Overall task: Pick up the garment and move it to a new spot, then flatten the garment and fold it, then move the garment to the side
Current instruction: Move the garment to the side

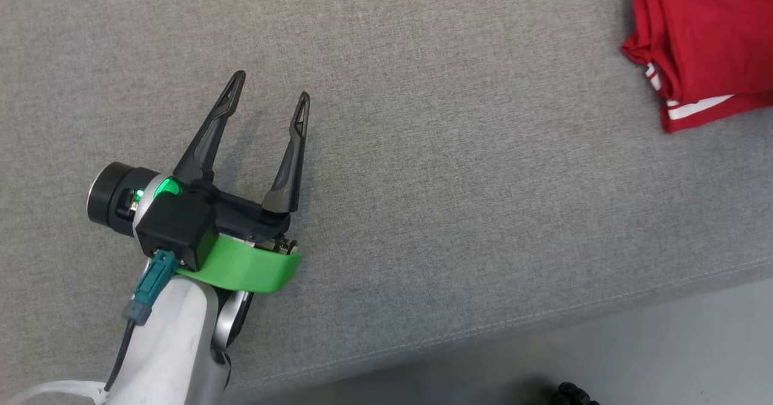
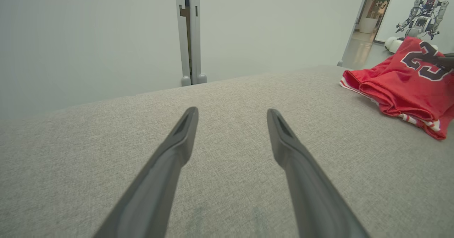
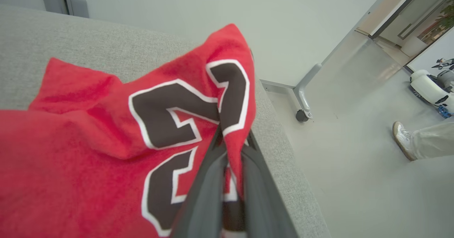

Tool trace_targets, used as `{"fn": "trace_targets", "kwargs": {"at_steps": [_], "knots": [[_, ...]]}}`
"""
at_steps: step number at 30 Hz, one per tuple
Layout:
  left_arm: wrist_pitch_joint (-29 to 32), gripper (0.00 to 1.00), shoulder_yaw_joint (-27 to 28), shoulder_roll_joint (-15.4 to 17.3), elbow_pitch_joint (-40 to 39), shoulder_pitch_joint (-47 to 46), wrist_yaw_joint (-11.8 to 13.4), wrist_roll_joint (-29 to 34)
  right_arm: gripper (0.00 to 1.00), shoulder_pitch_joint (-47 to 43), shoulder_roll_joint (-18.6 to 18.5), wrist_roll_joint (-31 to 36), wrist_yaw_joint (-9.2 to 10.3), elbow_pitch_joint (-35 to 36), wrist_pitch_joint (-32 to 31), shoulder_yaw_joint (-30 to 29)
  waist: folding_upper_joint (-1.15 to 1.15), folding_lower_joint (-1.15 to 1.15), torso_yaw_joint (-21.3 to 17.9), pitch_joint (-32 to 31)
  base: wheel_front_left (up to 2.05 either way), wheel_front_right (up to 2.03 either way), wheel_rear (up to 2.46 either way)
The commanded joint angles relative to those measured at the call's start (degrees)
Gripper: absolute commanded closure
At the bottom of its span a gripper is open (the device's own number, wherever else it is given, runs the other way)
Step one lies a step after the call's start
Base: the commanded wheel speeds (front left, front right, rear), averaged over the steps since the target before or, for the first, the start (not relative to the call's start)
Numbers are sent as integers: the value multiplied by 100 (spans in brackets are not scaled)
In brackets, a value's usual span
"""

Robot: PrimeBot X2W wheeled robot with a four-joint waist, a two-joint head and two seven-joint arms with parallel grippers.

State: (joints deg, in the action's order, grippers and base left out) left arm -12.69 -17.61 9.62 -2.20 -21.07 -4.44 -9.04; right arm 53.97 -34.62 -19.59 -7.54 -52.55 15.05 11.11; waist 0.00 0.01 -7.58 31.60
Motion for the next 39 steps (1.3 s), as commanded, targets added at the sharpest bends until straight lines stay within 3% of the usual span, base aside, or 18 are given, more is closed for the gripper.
{"fn": "trace_targets", "kwargs": {"at_steps": [1,2,3,4,12,17,21,30,39], "knots": [[-26,0,-14,55,-46,-146,-38,51,98,182,-59,193,10,-45,19,-128,0,-1,190,311,0,0,0],[-31,0,-26,58,-56,-163,-43,50,65,241,-94,275,10,-33,19,-227,0,-1,214,348,0,0,0],[-39,0,-38,61,-59,-179,-49,47,20,263,-95,358,10,-91,19,-316,0,-1,240,381,0,0,0],[-42,0,-46,63,-56,-200,-44,46,0,270,-43,416,10,-160,19,-430,0,-1,258,402,0,0,0],[-116,0,-45,30,-7,-250,13,0,0,236,118,986,10,-375,20,-1210,0,-1,316,397,0,0,0],[-157,0,23,57,89,-205,47,-51,0,-38,346,1151,10,248,19,-1759,0,-1,317,214,0,0,0],[-193,0,115,90,205,-46,125,-104,0,-529,779,1159,10,1206,19,-2037,0,-1,321,-86,0,0,0],[-228,0,413,152,344,352,351,-258,0,-1909,1777,1086,9,3315,19,-1733,0,-1,406,-755,0,0,0],[-252,0,601,134,598,648,423,-417,0,-3110,2513,1123,9,4293,19,-1145,0,-1,657,-1373,0,0,0]]}}
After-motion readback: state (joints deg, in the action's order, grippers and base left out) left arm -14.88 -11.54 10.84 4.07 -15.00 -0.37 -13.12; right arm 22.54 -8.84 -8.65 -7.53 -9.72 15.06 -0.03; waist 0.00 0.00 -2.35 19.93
